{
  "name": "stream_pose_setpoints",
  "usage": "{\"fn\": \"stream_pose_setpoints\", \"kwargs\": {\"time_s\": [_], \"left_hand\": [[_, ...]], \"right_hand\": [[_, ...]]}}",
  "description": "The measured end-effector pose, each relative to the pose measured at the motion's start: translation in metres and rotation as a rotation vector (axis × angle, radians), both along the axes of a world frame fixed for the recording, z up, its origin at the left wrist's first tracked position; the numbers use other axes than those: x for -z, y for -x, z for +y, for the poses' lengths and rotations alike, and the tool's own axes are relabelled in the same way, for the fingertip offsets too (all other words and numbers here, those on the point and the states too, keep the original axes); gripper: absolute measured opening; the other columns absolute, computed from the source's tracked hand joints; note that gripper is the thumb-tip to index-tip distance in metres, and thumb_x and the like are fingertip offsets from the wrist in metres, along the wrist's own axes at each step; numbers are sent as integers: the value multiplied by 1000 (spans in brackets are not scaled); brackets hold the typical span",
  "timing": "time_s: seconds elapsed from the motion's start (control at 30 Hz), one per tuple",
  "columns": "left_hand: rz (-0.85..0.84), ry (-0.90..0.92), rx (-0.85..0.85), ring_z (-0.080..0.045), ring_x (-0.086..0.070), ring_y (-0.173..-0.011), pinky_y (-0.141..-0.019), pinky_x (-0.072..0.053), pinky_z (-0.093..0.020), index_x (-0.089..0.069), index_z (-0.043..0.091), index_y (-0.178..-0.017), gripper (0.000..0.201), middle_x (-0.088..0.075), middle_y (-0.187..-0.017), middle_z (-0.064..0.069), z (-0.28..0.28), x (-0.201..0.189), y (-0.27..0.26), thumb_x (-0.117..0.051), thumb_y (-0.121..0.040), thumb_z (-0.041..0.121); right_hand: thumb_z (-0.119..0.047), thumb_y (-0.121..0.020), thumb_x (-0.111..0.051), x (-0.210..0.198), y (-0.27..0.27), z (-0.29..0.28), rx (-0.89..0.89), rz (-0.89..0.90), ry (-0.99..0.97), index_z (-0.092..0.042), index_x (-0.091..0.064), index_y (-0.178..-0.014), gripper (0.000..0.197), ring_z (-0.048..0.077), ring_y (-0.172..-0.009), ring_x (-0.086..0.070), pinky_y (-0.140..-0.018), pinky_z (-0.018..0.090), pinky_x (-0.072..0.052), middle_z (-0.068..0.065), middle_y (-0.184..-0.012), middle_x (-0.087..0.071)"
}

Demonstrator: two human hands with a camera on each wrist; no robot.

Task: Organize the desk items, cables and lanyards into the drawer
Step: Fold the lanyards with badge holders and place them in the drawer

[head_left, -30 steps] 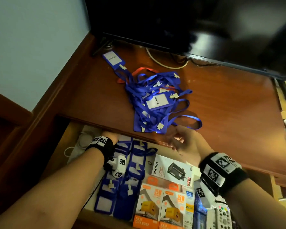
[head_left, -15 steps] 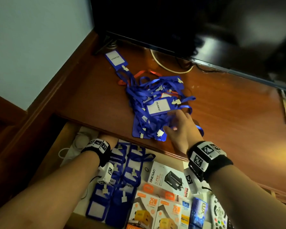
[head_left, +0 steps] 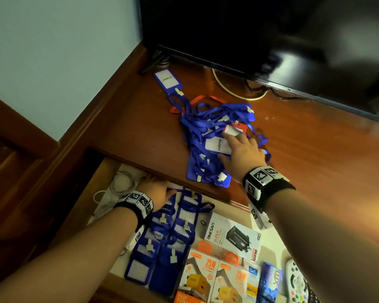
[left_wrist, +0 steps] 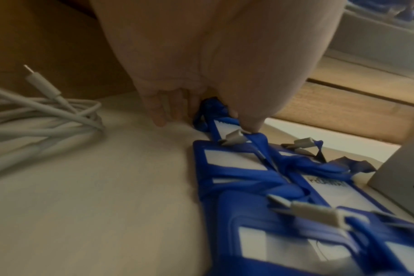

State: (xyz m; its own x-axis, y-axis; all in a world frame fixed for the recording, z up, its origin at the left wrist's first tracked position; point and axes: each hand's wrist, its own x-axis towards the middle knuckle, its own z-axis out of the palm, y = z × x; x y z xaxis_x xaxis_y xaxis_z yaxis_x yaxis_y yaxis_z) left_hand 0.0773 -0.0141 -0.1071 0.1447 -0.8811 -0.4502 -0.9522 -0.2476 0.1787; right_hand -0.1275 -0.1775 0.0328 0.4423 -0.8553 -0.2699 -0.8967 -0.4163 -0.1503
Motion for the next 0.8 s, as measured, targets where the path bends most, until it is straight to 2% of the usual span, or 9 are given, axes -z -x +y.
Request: {"fn": "stream_pose_setpoints", "kwargs": {"time_s": [0.17,0.3,0.37,0.43,0.5,0.57,0.67,0.73,0.8], "left_hand": [[-43,-10,55,-37,-41,-137,-111,-37,-48,-50,43,-143,45,-50,-153,-4,5,-14,10,-35,-104,60],[-96,-60,125,-33,-32,-147,-118,-24,-48,-31,47,-155,56,-36,-165,3,5,-21,23,-28,-103,66],[-91,-84,119,-32,-34,-147,-118,-25,-48,-35,44,-153,56,-38,-164,5,2,-23,23,-28,-103,66],[-96,-76,119,-31,-39,-143,-115,-28,-48,-45,40,-146,54,-46,-158,6,0,-24,21,-29,-102,66],[-93,-70,124,-31,-40,-143,-115,-29,-48,-46,40,-144,53,-47,-157,6,0,-26,19,-30,-101,66],[-84,-78,136,-31,-36,-146,-117,-28,-48,-40,40,-149,54,-40,-162,6,3,-31,18,-31,-102,66],[-48,-77,102,-32,-32,-149,-120,-28,-48,-34,38,-154,57,-33,-165,3,8,-45,21,-35,-103,61],[0,-108,65,-30,-36,-145,-118,-34,-45,-35,31,-155,54,-37,-162,-1,16,-63,23,-40,-104,51],[26,-146,77,-25,-47,-133,-106,-42,-38,-48,22,-144,42,-50,-149,-5,27,-87,25,-40,-106,38]], "right_hand": [[-70,-78,-72,-4,7,-2,187,2,-60,-30,-51,-142,79,34,-132,-40,-104,51,-43,7,-140,-45],[-63,-62,-89,2,18,-6,344,-115,-180,-28,-55,-128,82,31,-124,-51,-105,54,-46,1,-130,-55],[-52,-68,-91,3,24,-6,410,-201,-210,-26,-53,-126,74,31,-116,-59,-104,54,-46,1,-123,-63],[-44,-83,-80,3,32,-4,440,-252,-181,-26,-55,-122,49,34,-107,-64,-103,54,-45,3,-111,-69],[-50,-89,-66,1,41,0,442,-354,-141,-31,-57,-102,24,35,-95,-65,-99,55,-47,-4,-88,-68],[-48,-87,-64,-6,49,7,470,-552,-117,-28,-53,-88,23,32,-81,-64,-85,50,-51,-7,-75,-63],[-32,-92,-69,-29,61,20,423,-748,10,-23,-49,-78,26,19,-67,-55,-64,33,-41,-6,-72,-58],[-38,-88,-71,-47,71,33,343,-815,119,-29,-60,-82,16,20,-79,-59,-71,30,-44,-6,-79,-61],[-39,-86,-76,-63,82,49,309,-861,181,-33,-68,-88,10,23,-89,-59,-82,39,-48,-10,-86,-59]]}}
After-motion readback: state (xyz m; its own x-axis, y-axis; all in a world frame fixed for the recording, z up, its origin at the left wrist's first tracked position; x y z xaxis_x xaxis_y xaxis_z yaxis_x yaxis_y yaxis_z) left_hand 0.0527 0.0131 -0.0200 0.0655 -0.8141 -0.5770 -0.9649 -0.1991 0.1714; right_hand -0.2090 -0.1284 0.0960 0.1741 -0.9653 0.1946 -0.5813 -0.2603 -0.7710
